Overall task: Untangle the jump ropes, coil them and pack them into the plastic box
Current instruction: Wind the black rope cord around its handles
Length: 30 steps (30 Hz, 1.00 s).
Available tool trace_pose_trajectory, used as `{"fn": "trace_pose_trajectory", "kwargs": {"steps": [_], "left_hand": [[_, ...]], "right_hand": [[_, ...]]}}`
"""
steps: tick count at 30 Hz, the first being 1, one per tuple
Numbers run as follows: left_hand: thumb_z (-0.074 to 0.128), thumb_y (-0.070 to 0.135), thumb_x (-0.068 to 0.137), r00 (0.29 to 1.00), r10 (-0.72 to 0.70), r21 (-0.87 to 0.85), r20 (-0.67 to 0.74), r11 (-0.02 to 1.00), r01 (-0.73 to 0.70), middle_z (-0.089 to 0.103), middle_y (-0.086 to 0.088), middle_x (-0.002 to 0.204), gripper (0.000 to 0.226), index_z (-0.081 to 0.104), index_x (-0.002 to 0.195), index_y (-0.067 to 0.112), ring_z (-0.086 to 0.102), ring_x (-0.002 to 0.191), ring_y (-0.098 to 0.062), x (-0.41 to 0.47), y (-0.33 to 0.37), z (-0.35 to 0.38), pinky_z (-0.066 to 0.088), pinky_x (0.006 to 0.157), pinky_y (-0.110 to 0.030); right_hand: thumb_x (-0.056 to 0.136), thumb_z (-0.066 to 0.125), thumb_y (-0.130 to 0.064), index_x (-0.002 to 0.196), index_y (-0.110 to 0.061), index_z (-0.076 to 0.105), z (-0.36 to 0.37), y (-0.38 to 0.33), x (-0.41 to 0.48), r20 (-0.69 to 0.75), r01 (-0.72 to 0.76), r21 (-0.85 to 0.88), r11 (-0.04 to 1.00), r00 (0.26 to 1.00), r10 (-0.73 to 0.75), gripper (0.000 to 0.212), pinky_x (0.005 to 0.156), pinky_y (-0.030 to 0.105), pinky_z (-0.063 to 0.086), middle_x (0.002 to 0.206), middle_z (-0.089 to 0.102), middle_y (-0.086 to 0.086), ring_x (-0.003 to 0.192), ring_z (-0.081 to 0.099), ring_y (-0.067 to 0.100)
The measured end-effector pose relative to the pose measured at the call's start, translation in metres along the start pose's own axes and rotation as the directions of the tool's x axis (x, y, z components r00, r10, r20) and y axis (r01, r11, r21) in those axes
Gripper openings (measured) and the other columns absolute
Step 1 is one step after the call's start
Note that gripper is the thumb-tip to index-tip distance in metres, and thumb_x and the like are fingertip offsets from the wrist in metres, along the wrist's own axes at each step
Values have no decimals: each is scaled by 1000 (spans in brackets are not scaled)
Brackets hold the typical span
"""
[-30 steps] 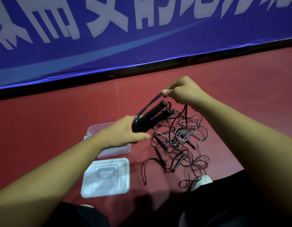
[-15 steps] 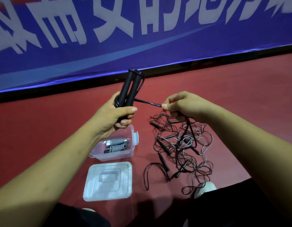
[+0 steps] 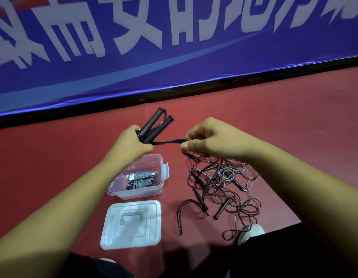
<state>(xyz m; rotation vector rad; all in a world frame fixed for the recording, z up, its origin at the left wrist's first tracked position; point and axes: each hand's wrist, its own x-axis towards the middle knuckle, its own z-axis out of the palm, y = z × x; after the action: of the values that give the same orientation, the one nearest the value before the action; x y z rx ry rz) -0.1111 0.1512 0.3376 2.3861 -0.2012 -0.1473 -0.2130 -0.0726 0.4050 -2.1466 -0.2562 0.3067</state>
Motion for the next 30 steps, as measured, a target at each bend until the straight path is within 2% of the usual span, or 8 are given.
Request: {"fn": "trace_pose_trajectory", "kwargs": {"steps": [6,10,14,19,23,26,28,30], "left_hand": [[77,66,66,982,100,346,163,926,-152,60,0,77,56,46,83,22,56,68,-18,-18,10,26,37,56,-34],[74,53,76,943,150,259,296,938,-231,62,0,73,38,50,78,25,56,65,-20,-20,10,26,39,58,-34],[71,28,81,845,210,233,492,903,-360,62,-1,75,22,50,85,23,52,61,-15,-31,22,26,37,53,-26],[64,17,77,750,267,193,605,865,-464,60,-6,78,21,48,87,25,44,61,-12,-42,31,24,35,55,-28],[70,12,76,767,356,29,535,899,-437,55,9,69,22,54,88,21,46,58,-3,-46,35,19,38,56,-22],[76,10,74,828,409,-217,384,911,-350,56,17,61,30,56,86,28,48,54,0,-51,43,17,38,53,-14],[71,13,72,865,379,-488,328,852,-188,58,9,60,35,55,101,26,51,53,-13,-53,45,16,42,48,-21],[65,11,78,865,389,-690,317,720,-72,56,-3,64,52,46,123,28,47,52,-20,-53,45,15,35,43,-22]], "right_hand": [[89,70,-19,66,-17,68,3,-4,4,-39,75,-64,995,996,-78,23,45,25,24,52,41,-4,46,31,10],[88,71,-20,79,-8,74,-12,2,7,-207,103,-117,988,970,-125,16,46,24,34,53,53,-1,46,41,11],[84,75,-31,87,-17,79,-20,14,15,-329,102,-230,968,928,-176,15,68,39,54,78,73,5,74,67,23],[80,78,-38,84,-17,78,-16,23,27,-345,93,-273,958,920,-187,21,64,25,50,75,71,-5,71,64,5],[78,80,-39,84,-14,77,-24,41,34,-338,32,-204,978,936,-102,26,58,25,44,69,68,4,59,55,9],[85,75,-16,82,-17,73,-27,53,29,-214,-24,16,1000,976,27,4,49,22,34,62,59,3,51,44,11],[89,66,-3,68,-22,72,-25,59,28,-145,-31,54,998,989,38,29,48,24,29,53,50,-3,47,37,13],[94,64,-14,61,-27,71,-18,58,28,-98,-24,83,996,995,32,36,48,25,29,51,48,-5,47,36,14]]}}
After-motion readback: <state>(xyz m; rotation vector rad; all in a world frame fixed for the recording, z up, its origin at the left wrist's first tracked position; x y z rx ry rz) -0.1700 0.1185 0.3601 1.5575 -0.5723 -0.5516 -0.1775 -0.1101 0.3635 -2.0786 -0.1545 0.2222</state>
